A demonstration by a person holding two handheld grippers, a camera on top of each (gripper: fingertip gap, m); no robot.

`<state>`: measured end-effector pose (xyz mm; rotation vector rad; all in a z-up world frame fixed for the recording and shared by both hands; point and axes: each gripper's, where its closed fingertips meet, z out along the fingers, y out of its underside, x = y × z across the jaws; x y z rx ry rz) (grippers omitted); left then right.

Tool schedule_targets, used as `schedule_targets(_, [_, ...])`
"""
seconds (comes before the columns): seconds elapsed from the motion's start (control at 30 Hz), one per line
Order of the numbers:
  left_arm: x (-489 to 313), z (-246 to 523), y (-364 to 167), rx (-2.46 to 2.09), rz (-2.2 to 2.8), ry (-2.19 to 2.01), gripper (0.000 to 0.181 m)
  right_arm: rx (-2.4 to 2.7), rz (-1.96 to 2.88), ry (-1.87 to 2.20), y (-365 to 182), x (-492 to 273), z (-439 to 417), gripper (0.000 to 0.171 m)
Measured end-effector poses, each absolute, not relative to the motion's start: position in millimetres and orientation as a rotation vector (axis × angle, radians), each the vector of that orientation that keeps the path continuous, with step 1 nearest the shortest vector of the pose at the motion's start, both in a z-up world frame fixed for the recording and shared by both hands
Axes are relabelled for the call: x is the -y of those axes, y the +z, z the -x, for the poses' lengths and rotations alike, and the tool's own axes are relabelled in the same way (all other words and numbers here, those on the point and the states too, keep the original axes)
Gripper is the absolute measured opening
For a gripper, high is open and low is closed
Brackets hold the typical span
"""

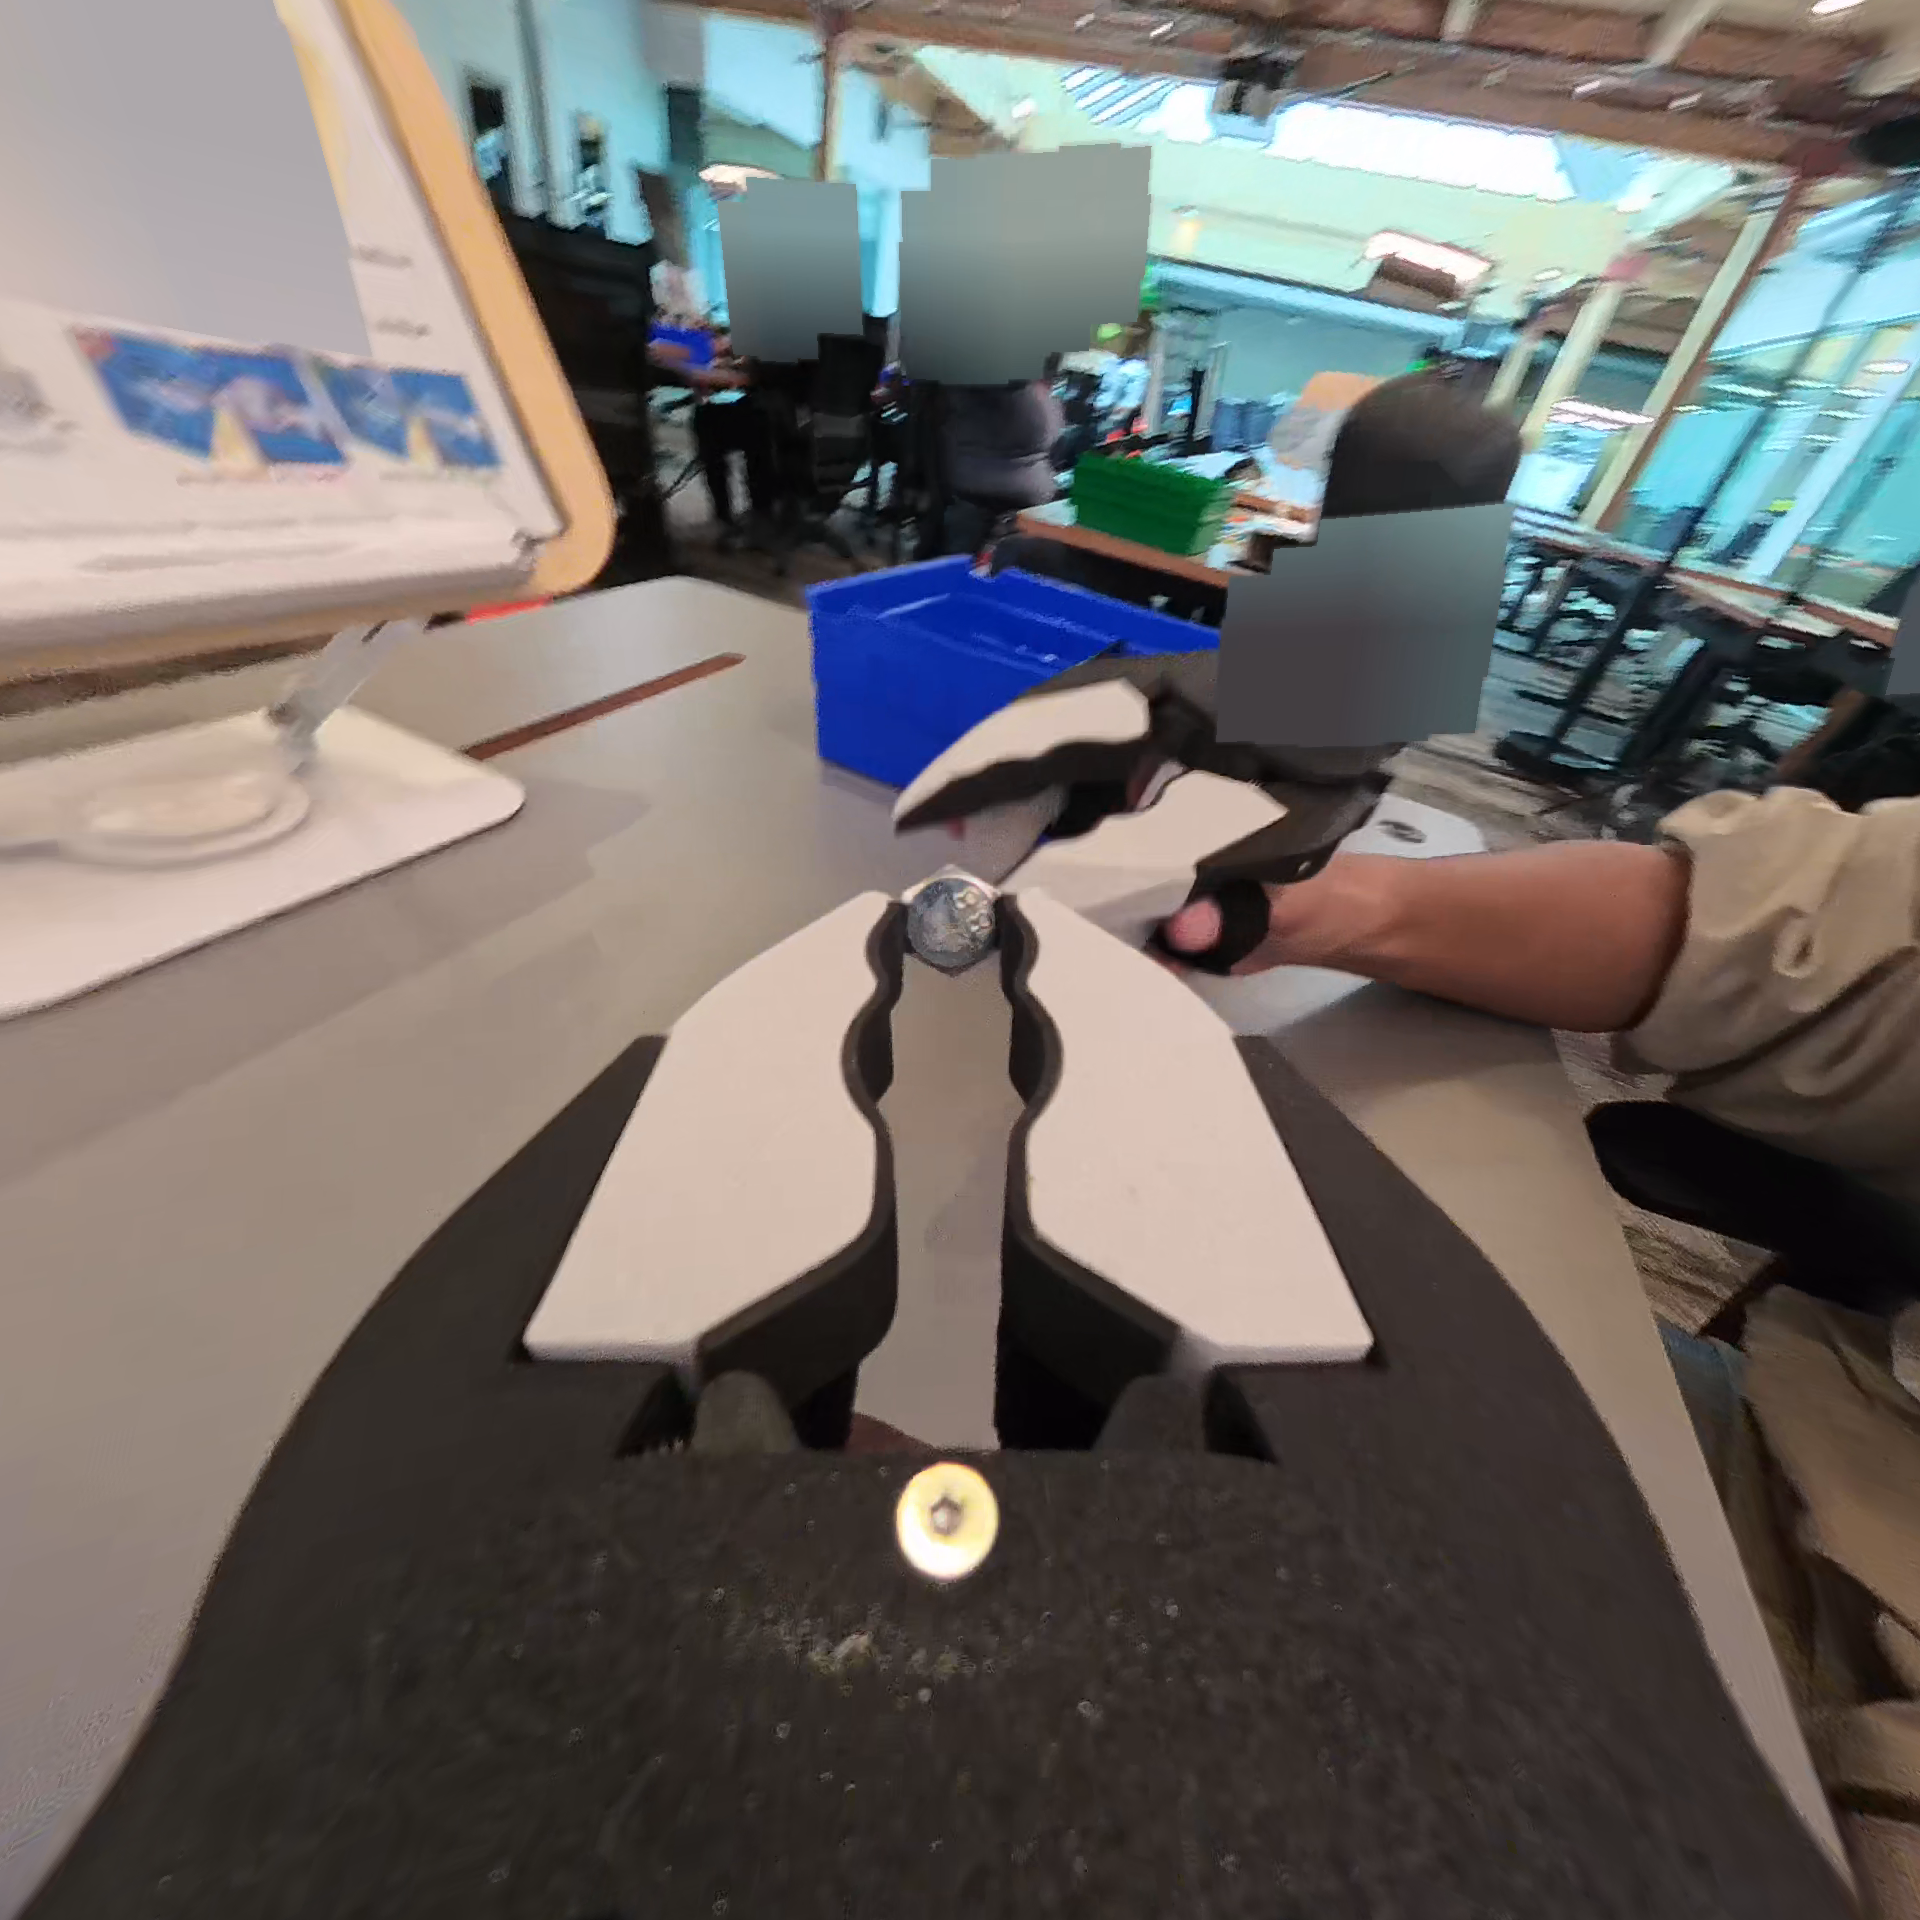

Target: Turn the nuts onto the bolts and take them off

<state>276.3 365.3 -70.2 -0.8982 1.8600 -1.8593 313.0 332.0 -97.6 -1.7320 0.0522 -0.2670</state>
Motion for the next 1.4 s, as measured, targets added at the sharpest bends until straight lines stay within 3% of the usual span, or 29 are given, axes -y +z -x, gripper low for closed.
schedule_targets(0.33, [-400.3, -209.3, -156.3, -1.903, 1.375, -1.367, 0.017, 0.042, 1.803, -0.384, -97.7, -337.2, -300.2, 0.024])
schedule_targets(0.67, [-407.1, -178.7, -183.6, -1.934, 1.537, -1.123, 0.017, 0.001, 1.751, -0.291, -70.4, -292.4, -212.6, 0.016])
schedule_targets(1.07, [-403.9, -157.3, -213.0, -2.002, 1.587, -0.897, 0.017, -0.143, 1.800, -0.238, -92.7, -214.4, -111.2, 0.027])
schedule_targets(1.17, [-402.0, -152.8, -215.0, -2.008, 1.591, -0.876, 0.022, -0.121, 1.815, -0.273, -102.1, -206.2, -85.5, 0.027])
schedule_targets(1.27, [-401.4, -147.1, -214.4, -1.997, 1.636, -0.903, 0.042, -0.151, 1.831, -0.301, -105.9, -201.7, -76.6, 0.026])
schedule_targets(1.4, [-396.5, -121.1, -180.3, -1.793, 1.604, -1.094, 0.051, -0.314, 1.776, -0.380, -101.1, -183.7, -80.4, 0.028])
